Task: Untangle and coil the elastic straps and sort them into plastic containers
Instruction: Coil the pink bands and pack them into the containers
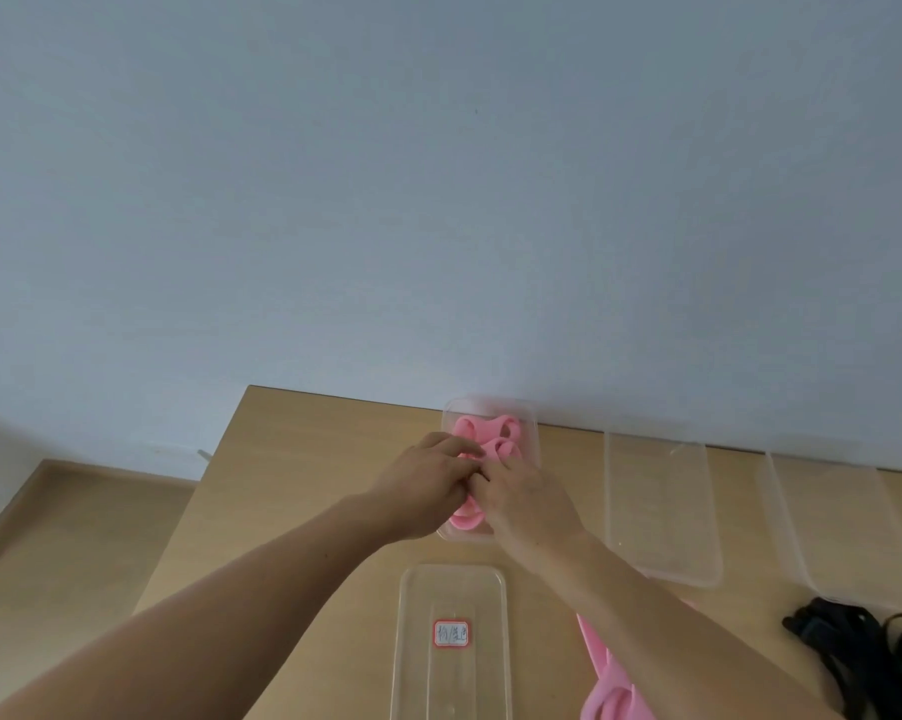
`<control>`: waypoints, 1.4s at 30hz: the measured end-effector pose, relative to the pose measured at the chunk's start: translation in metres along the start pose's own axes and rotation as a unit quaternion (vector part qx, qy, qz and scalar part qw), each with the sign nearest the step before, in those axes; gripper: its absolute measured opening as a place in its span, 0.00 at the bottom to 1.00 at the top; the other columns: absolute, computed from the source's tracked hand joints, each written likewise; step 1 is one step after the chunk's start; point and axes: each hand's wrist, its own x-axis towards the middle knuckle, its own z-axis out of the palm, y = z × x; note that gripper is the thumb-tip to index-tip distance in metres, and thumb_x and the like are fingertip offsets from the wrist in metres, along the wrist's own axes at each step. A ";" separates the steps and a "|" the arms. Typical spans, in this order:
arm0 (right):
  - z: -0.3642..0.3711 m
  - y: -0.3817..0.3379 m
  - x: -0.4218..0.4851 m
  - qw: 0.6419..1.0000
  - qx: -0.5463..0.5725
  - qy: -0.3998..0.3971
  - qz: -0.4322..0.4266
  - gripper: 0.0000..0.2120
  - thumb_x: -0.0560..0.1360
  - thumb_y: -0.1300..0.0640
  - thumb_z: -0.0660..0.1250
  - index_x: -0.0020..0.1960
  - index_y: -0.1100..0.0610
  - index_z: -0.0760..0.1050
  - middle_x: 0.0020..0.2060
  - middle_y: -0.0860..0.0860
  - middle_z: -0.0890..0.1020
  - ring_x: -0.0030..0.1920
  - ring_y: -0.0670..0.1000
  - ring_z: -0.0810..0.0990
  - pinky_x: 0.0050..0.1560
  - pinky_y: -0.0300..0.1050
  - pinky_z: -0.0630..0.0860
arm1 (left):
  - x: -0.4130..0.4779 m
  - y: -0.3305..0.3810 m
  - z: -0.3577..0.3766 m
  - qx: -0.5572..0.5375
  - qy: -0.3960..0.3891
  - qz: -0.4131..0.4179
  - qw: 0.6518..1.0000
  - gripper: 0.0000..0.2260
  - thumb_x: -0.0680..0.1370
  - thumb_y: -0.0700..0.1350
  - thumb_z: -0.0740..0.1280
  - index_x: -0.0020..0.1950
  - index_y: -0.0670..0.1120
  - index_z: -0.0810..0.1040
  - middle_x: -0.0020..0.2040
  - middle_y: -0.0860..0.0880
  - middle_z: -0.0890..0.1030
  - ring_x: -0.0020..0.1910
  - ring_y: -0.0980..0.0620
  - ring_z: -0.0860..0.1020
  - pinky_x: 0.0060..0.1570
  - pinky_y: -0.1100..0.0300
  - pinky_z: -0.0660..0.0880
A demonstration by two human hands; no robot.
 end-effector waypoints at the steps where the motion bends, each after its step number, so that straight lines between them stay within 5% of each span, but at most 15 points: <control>1: 0.001 -0.001 0.000 1.000 0.001 -0.021 -0.003 0.11 0.64 0.56 0.76 0.45 0.52 0.80 0.43 0.49 0.82 0.42 0.51 0.81 0.31 0.42 0.70 | -0.001 -0.001 0.001 -0.021 0.003 -0.004 1.000 0.17 0.80 0.43 0.61 0.68 0.50 0.77 0.73 0.55 0.70 0.74 0.51 0.61 0.68 0.58 0.64; 4: 0.010 0.008 0.002 0.996 0.068 -0.062 -0.011 0.10 0.78 0.57 0.63 0.59 0.55 0.75 0.57 0.51 0.78 0.53 0.55 0.78 0.37 0.47 0.67 | -0.003 -0.002 0.004 -0.006 -0.007 -0.001 1.000 0.19 0.78 0.48 0.66 0.70 0.51 0.75 0.72 0.57 0.69 0.73 0.53 0.61 0.67 0.59 0.64; 7: 0.011 0.015 0.000 0.990 0.133 -0.052 0.019 0.14 0.77 0.51 0.66 0.61 0.54 0.74 0.58 0.49 0.78 0.55 0.55 0.77 0.42 0.46 0.70 | 0.001 0.000 0.006 0.028 -0.003 -0.013 1.000 0.23 0.76 0.51 0.69 0.71 0.52 0.72 0.72 0.56 0.70 0.71 0.51 0.64 0.67 0.54 0.67; 12: 0.006 0.014 -0.008 0.985 0.166 -0.026 0.033 0.13 0.75 0.50 0.68 0.56 0.56 0.77 0.55 0.50 0.79 0.55 0.54 0.76 0.47 0.47 0.72 | 0.008 0.012 0.010 0.039 0.003 -0.024 0.999 0.22 0.75 0.50 0.69 0.69 0.51 0.72 0.69 0.54 0.71 0.66 0.48 0.68 0.62 0.51 0.70; 17: -0.003 0.022 -0.024 0.982 0.164 0.083 0.049 0.05 0.67 0.60 0.75 0.36 0.57 0.78 0.36 0.51 0.81 0.40 0.57 0.78 0.40 0.50 0.77 | 0.000 0.008 0.007 0.052 0.044 -0.024 0.997 0.19 0.76 0.53 0.67 0.67 0.55 0.75 0.68 0.59 0.72 0.71 0.50 0.63 0.68 0.53 0.65; 23: -0.004 0.022 -0.029 0.984 0.153 0.079 0.042 0.04 0.69 0.58 0.73 0.37 0.55 0.79 0.37 0.49 0.81 0.42 0.55 0.78 0.42 0.52 0.77 | -0.004 0.016 0.005 0.059 0.061 -0.019 0.996 0.16 0.79 0.52 0.63 0.67 0.53 0.76 0.70 0.56 0.72 0.74 0.50 0.61 0.70 0.53 0.62; 29: -0.007 0.022 -0.032 0.985 0.149 0.047 0.069 0.07 0.76 0.54 0.64 0.48 0.54 0.80 0.48 0.48 0.80 0.53 0.54 0.75 0.56 0.49 0.72 | -0.011 0.015 -0.001 0.072 0.051 -0.027 0.996 0.16 0.81 0.50 0.59 0.69 0.53 0.74 0.73 0.54 0.69 0.74 0.51 0.59 0.70 0.52 0.62; 36: -0.017 -0.020 -0.055 0.965 0.176 0.065 0.184 0.10 0.76 0.55 0.65 0.56 0.55 0.77 0.51 0.50 0.78 0.53 0.54 0.75 0.52 0.48 0.74 | -0.053 0.020 0.000 -0.071 0.171 -0.070 0.980 0.16 0.79 0.42 0.63 0.68 0.47 0.75 0.70 0.50 0.72 0.70 0.48 0.66 0.65 0.54 0.68; 39: -0.009 -0.047 -0.070 0.944 0.203 -0.008 0.260 0.16 0.76 0.52 0.63 0.63 0.54 0.73 0.58 0.50 0.73 0.56 0.53 0.76 0.49 0.47 0.75 | -0.086 0.017 0.018 -0.116 0.155 -0.100 0.976 0.16 0.79 0.40 0.63 0.67 0.45 0.75 0.68 0.49 0.72 0.67 0.48 0.69 0.64 0.56 0.69; 42: -0.004 -0.076 -0.078 0.931 0.177 0.008 0.319 0.16 0.73 0.54 0.66 0.59 0.57 0.74 0.58 0.52 0.71 0.53 0.54 0.75 0.44 0.41 0.69 | -0.111 0.011 0.032 -0.165 0.114 -0.149 0.968 0.16 0.80 0.40 0.62 0.68 0.44 0.75 0.68 0.47 0.73 0.66 0.47 0.71 0.66 0.56 0.67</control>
